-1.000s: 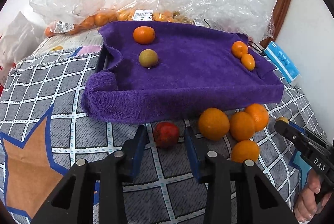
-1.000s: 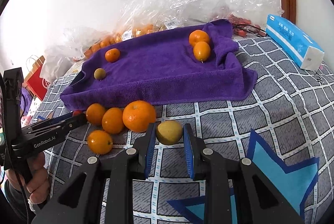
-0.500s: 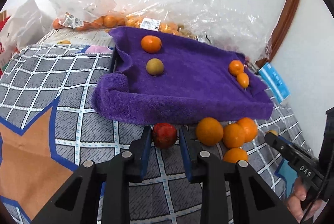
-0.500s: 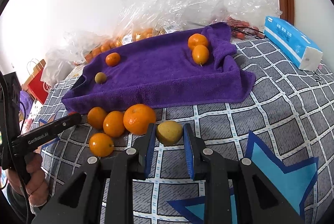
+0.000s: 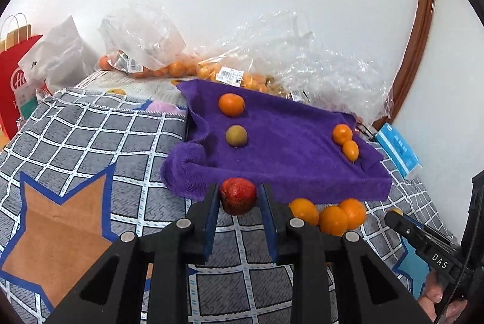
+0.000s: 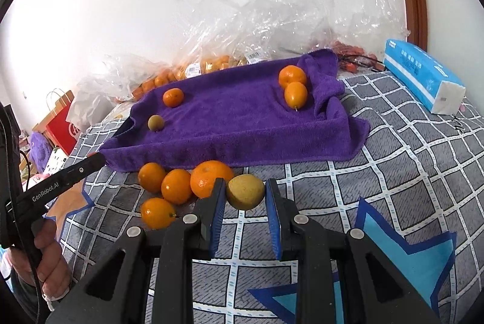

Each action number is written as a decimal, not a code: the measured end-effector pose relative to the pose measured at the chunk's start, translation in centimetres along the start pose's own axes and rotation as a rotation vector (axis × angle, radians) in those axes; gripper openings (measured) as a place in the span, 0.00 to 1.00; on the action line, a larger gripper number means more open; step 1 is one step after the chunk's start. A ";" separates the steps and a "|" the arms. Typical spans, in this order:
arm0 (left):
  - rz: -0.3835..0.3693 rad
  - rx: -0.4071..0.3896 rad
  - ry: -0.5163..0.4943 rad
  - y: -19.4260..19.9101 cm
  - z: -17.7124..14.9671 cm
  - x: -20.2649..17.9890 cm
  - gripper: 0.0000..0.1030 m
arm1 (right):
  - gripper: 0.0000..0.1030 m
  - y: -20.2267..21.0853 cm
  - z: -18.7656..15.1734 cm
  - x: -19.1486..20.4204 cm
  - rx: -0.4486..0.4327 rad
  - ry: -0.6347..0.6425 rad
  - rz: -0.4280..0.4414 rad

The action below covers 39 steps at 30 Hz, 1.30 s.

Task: Organize fruits
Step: 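Lift both held fruits and carry them over the purple towel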

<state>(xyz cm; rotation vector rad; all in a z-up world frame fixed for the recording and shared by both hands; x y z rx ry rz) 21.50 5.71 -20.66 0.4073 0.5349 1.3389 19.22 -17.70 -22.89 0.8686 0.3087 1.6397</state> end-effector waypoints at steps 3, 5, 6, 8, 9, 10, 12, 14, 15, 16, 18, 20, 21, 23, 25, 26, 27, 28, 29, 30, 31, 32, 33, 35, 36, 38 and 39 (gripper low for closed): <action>0.003 -0.010 0.015 0.2 0.2 0.4 0.25 | 0.25 0.1 0.0 0.0 -0.002 0.000 0.005; 0.006 -0.021 0.031 0.4 0.4 0.8 0.25 | 0.25 0.1 0.1 -0.1 -0.001 -0.008 0.011; 0.011 -0.034 0.043 0.6 0.6 1.1 0.25 | 0.25 0.2 0.1 -0.1 -0.005 -0.009 0.022; 0.005 -0.062 0.072 1.2 1.1 1.7 0.25 | 0.25 0.7 0.4 0.2 -0.029 -0.001 0.027; 0.007 -0.069 0.079 1.5 1.2 1.9 0.25 | 0.25 0.9 0.5 0.3 -0.034 0.006 0.021; 0.028 -0.066 0.075 1.7 1.5 2.3 0.25 | 0.25 1.1 0.7 0.4 -0.033 0.008 0.018; 0.037 -0.064 0.077 2.1 1.8 2.7 0.25 | 0.25 1.8 1.5 0.7 -0.027 -0.011 0.054; 0.029 -0.059 0.096 2.7 2.4 3.0 0.25 | 0.25 2.3 2.5 1.0 -0.032 -0.005 0.064; 0.018 -0.065 0.103 3.1 2.8 3.1 0.25 | 0.25 2.7 3.2 1.1 -0.042 0.011 0.047; 0.017 -0.071 0.103 3.5 3.2 3.1 0.25 | 0.25 2.8 3.9 1.2 -0.051 0.022 0.034; 0.035 -0.088 0.080 4.5 4.3 3.1 0.25 | 0.25 3.1 5.4 1.4 -0.069 0.040 0.020; 0.057 -0.100 0.045 5.1 5.1 2.8 0.25 | 0.25 3.2 6.5 1.6 -0.078 0.055 0.022; 0.065 -0.105 0.027 5.2 5.6 2.7 0.25 | 0.25 3.1 7.0 1.7 -0.085 0.066 0.020; 0.068 -0.110 0.007 5.4 6.5 2.4 0.25 | 0.25 2.7 7.9 1.8 -0.094 0.073 0.012; 0.053 -0.112 0.012 5.2 7.4 2.1 0.25 | 0.25 2.3 8.6 1.9 -0.094 0.061 0.026; 0.044 -0.116 0.018 5.0 7.8 2.1 0.25 | 0.25 2.2 9.0 2.0 -0.099 0.055 0.033; 0.040 -0.117 0.023 4.7 8.3 2.1 0.25 | 0.25 2.1 9.5 2.1 -0.104 0.051 0.039; 0.039 -0.119 0.025 4.3 8.7 2.0 0.25 | 0.25 1.9 9.9 2.3 -0.109 0.048 0.046; 0.044 -0.123 0.021 4.0 9.2 2.0 0.25 | 0.25 1.8 10.3 2.6 -0.115 0.048 0.053; 0.054 -0.126 0.016 3.7 9.7 1.9 0.25 | 0.25 1.7 10.9 2.7 -0.127 0.046 0.047; 0.061 -0.126 0.014 3.4 10.1 1.8 0.25 | 0.25 1.5 11.4 2.9 -0.136 0.044 0.038; 0.061 -0.125 0.014 2.9 10.6 1.8 0.25 | 0.25 1.3 12.0 3.1 -0.140 0.042 0.044; 0.053 -0.126 0.021 2.3 11.2 1.8 0.25 | 0.25 1.1 12.4 3.4 -0.140 0.039 0.056; 0.051 -0.125 0.035 1.3 12.0 1.8 0.25 | 0.25 0.5 13.5 3.8 -0.149 0.034 0.062; 0.047 -0.124 0.042 0.6 12.4 1.8 0.25 | 0.25 0.3 14.0 4.0 -0.156 0.034 0.061; 0.044 -0.127 0.054 -0.5 13.0 1.7 0.25 | 0.26 -0.2 15.0 4.5 -0.169 0.038 0.068; 0.055 -0.131 0.053 -1.1 13.2 1.7 0.25 | 0.25 -0.5 15.4 4.6 -0.173 0.039 0.073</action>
Point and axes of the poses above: each gripper's, at about its wrist camera, not at the fingertips, and y roughly against the way its jaws point, x to its left, z to its top, the point moved 8 cm from there along -y, roughly the way its jaws point, and after that the axes turned 10 degrees about -y, right-handed, at the moved point
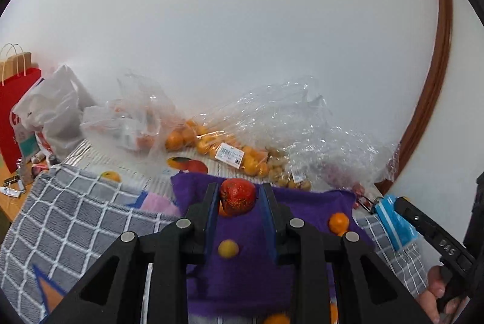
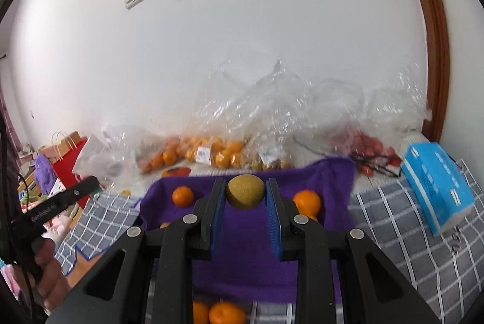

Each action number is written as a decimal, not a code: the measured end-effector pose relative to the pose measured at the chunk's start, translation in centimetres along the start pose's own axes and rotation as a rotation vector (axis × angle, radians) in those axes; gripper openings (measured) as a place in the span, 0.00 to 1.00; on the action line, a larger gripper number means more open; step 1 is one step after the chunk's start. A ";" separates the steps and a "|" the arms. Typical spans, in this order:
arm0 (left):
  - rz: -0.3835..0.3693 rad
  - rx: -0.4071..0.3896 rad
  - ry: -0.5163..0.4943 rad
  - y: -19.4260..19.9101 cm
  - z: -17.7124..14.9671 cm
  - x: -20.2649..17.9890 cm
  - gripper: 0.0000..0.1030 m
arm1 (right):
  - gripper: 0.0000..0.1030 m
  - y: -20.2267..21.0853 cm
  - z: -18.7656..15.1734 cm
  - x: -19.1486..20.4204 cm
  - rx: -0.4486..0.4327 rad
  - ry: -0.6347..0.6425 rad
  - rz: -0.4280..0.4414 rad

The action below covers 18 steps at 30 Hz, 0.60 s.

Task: Organize fruits
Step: 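Lift both held fruits and carry them over the purple towel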

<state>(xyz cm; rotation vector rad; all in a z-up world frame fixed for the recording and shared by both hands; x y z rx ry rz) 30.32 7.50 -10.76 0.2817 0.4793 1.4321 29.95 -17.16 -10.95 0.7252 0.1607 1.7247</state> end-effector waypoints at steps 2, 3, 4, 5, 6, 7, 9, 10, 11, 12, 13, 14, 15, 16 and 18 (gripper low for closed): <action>0.048 -0.014 -0.024 -1.4 -0.1 0.1 0.25 | 0.25 -0.8 0.3 -0.1 -0.007 -0.007 0.026; 0.049 -0.006 -0.026 -2.1 -0.3 0.1 0.25 | 0.25 -1.3 0.3 -0.3 -0.007 -0.015 0.039; 0.029 0.005 -0.011 -2.9 -0.9 0.3 0.25 | 0.25 -1.8 0.0 -0.7 -0.004 -0.026 0.044; 0.016 0.009 0.007 -3.3 -1.4 0.5 0.25 | 0.25 -2.3 -0.3 -1.2 -0.002 -0.037 0.040; 0.005 0.013 0.028 -3.8 -2.0 0.9 0.25 | 0.25 -2.6 -0.8 -1.7 0.000 -0.046 0.040; 0.002 0.021 0.043 -4.2 -2.4 1.2 0.25 | 0.25 -2.9 -1.0 -2.1 0.000 -0.052 0.044; -0.002 0.035 0.044 -4.7 -3.0 1.4 0.25 | 0.26 -3.4 -1.5 -3.1 0.007 -0.071 0.034; -0.002 0.028 0.039 -4.8 -3.0 1.5 0.25 | 0.26 -3.6 -1.6 -3.5 0.015 -0.079 0.023; 0.008 0.018 0.032 -4.9 -3.0 1.5 0.25 | 0.26 -3.6 -1.5 -3.8 0.012 -0.084 0.022; 0.019 0.010 0.028 -5.0 -3.0 1.5 0.25 | 0.26 -3.6 -1.5 -4.1 0.000 -0.094 0.018; 0.016 0.010 0.029 -5.2 -3.0 1.5 0.25 | 0.26 -3.5 -1.5 -4.4 -0.004 -0.096 0.010; 0.007 0.012 0.029 -5.4 -3.1 1.4 0.25 | 0.26 -3.6 -1.5 -4.6 -0.007 -0.094 0.002; 0.007 0.016 0.029 -5.6 -3.3 1.4 0.25 | 0.26 -3.7 -1.6 -4.8 -0.009 -0.094 -0.006; 0.011 0.021 0.030 -5.9 -3.5 1.5 0.25 | 0.26 -3.9 -1.7 -5.1 -0.007 -0.097 -0.014; 0.016 0.036 0.031 -6.5 -4.0 1.6 0.25 | 0.26 -4.6 -2.2 -5.6 0.013 -0.103 -0.021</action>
Point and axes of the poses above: each gripper's, at about its wrist camera, not at the fingertips, and y roughly against the way its jaws point, x to its left, z to its top, the point moved 8 cm from there along -y, roughly the way its jaws point, and after that the axes turned 10 degrees about -y, right-handed, at the moved point
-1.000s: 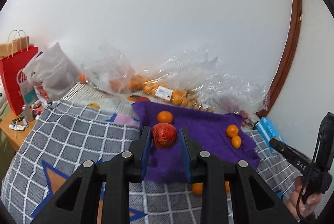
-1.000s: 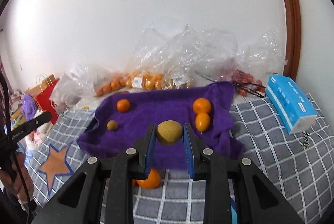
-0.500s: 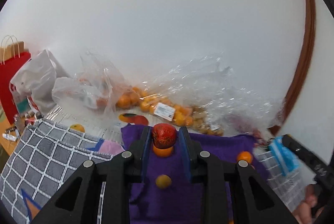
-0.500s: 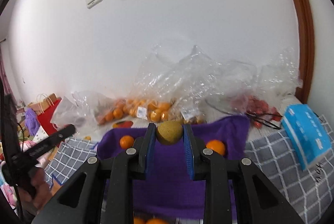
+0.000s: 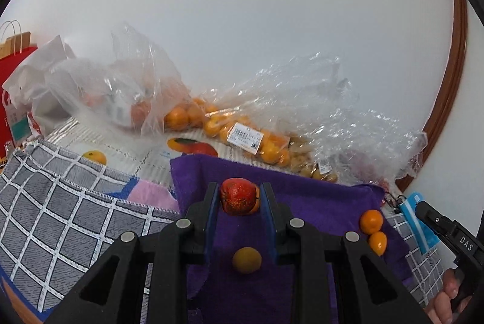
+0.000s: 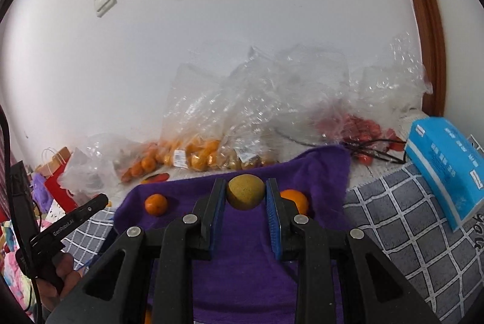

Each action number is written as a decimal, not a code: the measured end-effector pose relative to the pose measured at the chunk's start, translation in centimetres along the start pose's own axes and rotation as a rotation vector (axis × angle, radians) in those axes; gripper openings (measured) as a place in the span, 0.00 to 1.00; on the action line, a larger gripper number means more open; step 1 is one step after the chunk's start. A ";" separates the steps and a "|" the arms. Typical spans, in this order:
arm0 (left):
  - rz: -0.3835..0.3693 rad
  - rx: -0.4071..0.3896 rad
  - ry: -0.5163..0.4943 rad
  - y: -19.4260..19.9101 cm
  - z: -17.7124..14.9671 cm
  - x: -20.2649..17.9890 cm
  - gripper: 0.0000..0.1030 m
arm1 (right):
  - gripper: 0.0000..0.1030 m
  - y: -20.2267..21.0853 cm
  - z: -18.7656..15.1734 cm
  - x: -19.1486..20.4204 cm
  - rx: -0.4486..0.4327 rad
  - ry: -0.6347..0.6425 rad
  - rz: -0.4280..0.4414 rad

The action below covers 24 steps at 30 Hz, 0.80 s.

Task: Organize fruits
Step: 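Lift both held fruits and carry them over the purple towel, then lower both fruits onto the purple towel and open both grippers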

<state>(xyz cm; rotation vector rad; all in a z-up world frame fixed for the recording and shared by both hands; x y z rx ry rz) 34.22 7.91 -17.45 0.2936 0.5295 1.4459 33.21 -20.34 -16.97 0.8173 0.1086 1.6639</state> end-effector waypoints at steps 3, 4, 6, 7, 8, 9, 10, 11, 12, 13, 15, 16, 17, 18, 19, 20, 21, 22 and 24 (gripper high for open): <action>0.006 0.013 0.020 -0.7 -0.5 0.4 0.25 | 0.26 -1.3 -0.9 -0.7 0.038 -0.011 -0.011; 0.012 0.014 0.022 -0.9 -0.6 0.6 0.25 | 0.26 -1.8 -1.3 -0.9 0.054 -0.012 -0.013; 0.019 0.014 0.023 -1.0 -0.8 0.8 0.25 | 0.26 -2.7 -1.9 -1.1 0.074 -0.010 -0.023; 0.016 0.013 0.029 -1.0 -0.8 0.8 0.25 | 0.26 -3.0 -2.1 -1.1 0.085 -0.008 -0.025; 0.013 0.012 0.034 -1.0 -0.8 0.9 0.25 | 0.26 -3.3 -2.3 -1.1 0.094 -0.006 -0.025; 0.010 0.013 0.034 -1.1 -0.9 0.9 0.25 | 0.26 -3.5 -2.5 -1.1 0.098 -0.002 -0.030; 0.010 0.017 0.029 -1.3 -1.0 0.8 0.25 | 0.26 -3.6 -2.6 -1.0 0.099 0.004 -0.035; 0.011 0.021 0.025 -1.4 -1.1 0.8 0.25 | 0.26 -3.7 -2.8 -1.0 0.100 0.010 -0.040; 0.015 0.026 0.023 -1.6 -1.2 0.8 0.25 | 0.26 -3.8 -2.9 -1.0 0.101 0.014 -0.042; 0.018 0.034 0.023 -1.9 -1.4 0.9 0.25 | 0.26 -3.8 -3.1 -1.0 0.105 0.012 -0.041; 0.011 0.048 0.031 -2.2 -1.7 0.9 0.25 | 0.26 -4.1 -3.6 -1.0 0.126 0.006 -0.033; 0.006 0.054 0.041 -2.4 -1.8 1.0 0.25 | 0.26 -4.2 -3.9 -1.0 0.135 0.009 -0.033; 0.001 0.058 0.047 -2.4 -1.9 1.1 0.25 | 0.26 -4.2 -4.2 -1.0 0.140 0.019 -0.039; -0.006 0.063 0.053 -2.6 -2.0 1.1 0.25 | 0.26 -4.3 -4.3 -0.9 0.139 0.027 -0.042; -0.009 0.065 0.058 -2.6 -2.0 1.2 0.25 | 0.26 -4.2 -4.3 -0.8 0.137 0.035 -0.045; -0.009 0.066 0.060 -2.7 -2.1 1.2 0.25 | 0.26 -4.2 -4.3 -0.7 0.135 0.037 -0.042; -0.010 0.070 0.058 -2.8 -2.2 1.2 0.25 | 0.26 -4.3 -4.3 -0.6 0.137 0.035 -0.039; -0.012 0.075 0.056 -2.9 -2.2 1.1 0.25 | 0.26 -4.3 -4.4 -0.6 0.143 0.032 -0.036; -0.024 0.089 0.057 -3.1 -2.5 1.0 0.25 | 0.26 -4.7 -4.7 -0.6 0.157 0.029 -0.039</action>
Point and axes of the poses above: each gripper's, at about its wrist camera, not at the fingertips, and y roughly against the way its jaws point, x to its left, z to its top, the point moved 8 cm from there along -y, roughly the way its jaws point, and after that the axes turned 10 degrees about -y, right-handed, at the moved point
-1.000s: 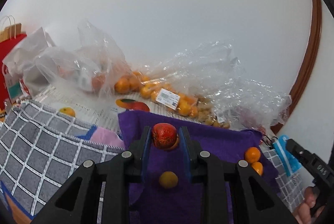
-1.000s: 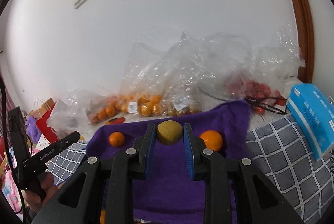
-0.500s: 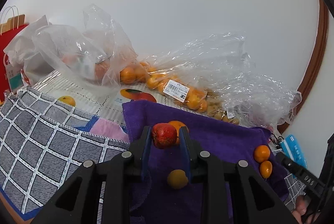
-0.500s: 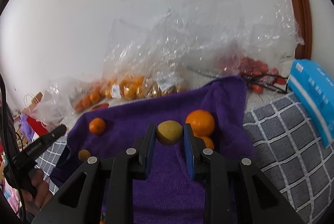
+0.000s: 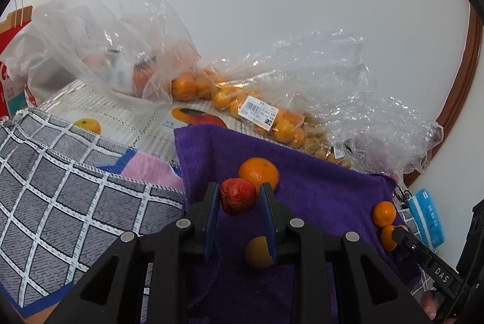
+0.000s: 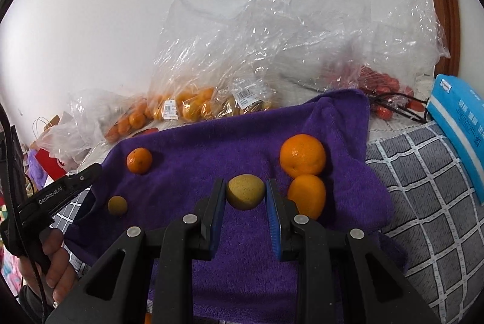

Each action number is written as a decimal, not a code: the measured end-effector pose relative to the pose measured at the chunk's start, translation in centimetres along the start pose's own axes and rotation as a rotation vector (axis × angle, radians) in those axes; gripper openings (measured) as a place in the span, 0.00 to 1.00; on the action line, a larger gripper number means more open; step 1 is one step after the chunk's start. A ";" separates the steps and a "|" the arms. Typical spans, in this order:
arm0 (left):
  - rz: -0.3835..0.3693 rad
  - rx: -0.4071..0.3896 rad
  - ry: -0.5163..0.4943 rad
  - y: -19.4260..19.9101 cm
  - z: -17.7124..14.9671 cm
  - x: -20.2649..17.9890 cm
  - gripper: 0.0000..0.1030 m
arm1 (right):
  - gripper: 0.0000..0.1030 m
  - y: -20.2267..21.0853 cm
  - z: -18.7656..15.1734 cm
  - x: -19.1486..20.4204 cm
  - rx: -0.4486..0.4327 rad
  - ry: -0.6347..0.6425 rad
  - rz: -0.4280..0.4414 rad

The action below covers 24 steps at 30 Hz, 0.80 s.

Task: Organize fruits
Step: 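Lower both fruits onto the purple towel and open both grippers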

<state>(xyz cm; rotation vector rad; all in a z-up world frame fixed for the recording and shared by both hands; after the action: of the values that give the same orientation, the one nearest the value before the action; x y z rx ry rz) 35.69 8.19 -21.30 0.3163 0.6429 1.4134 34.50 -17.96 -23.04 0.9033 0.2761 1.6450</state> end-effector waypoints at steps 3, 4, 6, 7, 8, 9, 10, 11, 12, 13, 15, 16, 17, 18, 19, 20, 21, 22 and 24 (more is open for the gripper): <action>-0.030 0.029 0.013 -0.5 -0.5 -0.2 0.25 | 0.26 -0.4 -0.2 -0.1 0.017 -0.005 -0.007; -0.026 0.032 0.012 -0.6 -0.5 -0.2 0.25 | 0.26 -0.5 -0.3 -0.1 0.023 0.000 -0.011; -0.028 0.038 0.023 -0.7 -0.6 0.0 0.25 | 0.26 -0.7 -0.4 0.0 0.028 0.007 -0.026; -0.032 0.044 0.029 -0.8 -0.7 0.0 0.25 | 0.26 -0.7 -0.5 0.1 0.029 0.010 -0.027; -0.030 0.047 0.031 -0.9 -0.7 0.1 0.25 | 0.26 -0.8 -0.6 0.2 0.031 0.016 -0.029; -0.025 0.052 0.031 -1.0 -0.8 0.1 0.25 | 0.26 -0.9 -0.6 0.2 0.032 0.020 -0.032; -0.024 0.056 0.030 -1.1 -0.8 0.1 0.25 | 0.26 -0.9 -0.6 0.3 0.031 0.024 -0.035; -0.026 0.061 0.029 -1.2 -0.8 0.1 0.25 | 0.26 -0.9 -0.6 0.4 0.032 0.029 -0.038; -0.031 0.068 0.026 -1.3 -0.9 0.0 0.25 | 0.26 -1.0 -0.7 0.4 0.035 0.032 -0.041; -0.028 0.069 0.017 -1.3 -0.9 -0.1 0.25 | 0.26 -1.1 -0.8 0.3 0.041 0.034 -0.045; -0.020 0.069 0.008 -1.2 -1.0 -0.2 0.25 | 0.26 -1.3 -0.8 0.2 0.050 0.030 -0.049; -0.018 0.070 0.004 -1.2 -1.0 -0.2 0.25 | 0.26 -1.3 -0.8 0.1 0.051 0.028 -0.049; -0.017 0.070 0.002 -1.2 -1.0 -0.3 0.25 | 0.26 -1.3 -0.8 0.1 0.054 0.026 -0.050; -0.016 0.071 0.000 -1.3 -1.0 -0.3 0.25 | 0.26 -1.3 -0.8 0.1 0.053 0.025 -0.050; -0.013 0.071 -0.003 -1.2 -1.0 -0.3 0.25 | 0.26 -1.3 -0.8 0.1 0.055 0.024 -0.050; -0.011 0.071 -0.005 -1.2 -1.0 -0.3 0.25 | 0.26 -1.4 -0.8 0.1 0.058 0.024 -0.053; -0.009 0.071 -0.007 -1.2 -1.0 -0.3 0.25 | 0.26 -1.5 -0.8 0.0 0.061 0.025 -0.057; -0.003 0.073 -0.013 -1.2 -1.0 -0.4 0.25 | 0.26 -1.5 -0.8 0.1 0.063 0.027 -0.060; 0.005 0.076 -0.025 -1.3 -1.0 -0.5 0.25 | 0.26 -1.6 -0.8 0.1 0.064 0.032 -0.064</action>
<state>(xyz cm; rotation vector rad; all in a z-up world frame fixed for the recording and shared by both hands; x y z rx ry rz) 36.13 7.33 -22.75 0.3948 0.6770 1.3897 35.10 -17.17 -24.52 0.9078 0.3777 1.6001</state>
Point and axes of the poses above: each gripper's, at about its wrist camera, not at the fingertips, and y roughly against the way its jaws point, x to its left, z to its top, the point moved 8 cm from there along -y, roughly the way its jaws point, and after that the axes turned 10 degrees about -y, right-handed, at the moved point
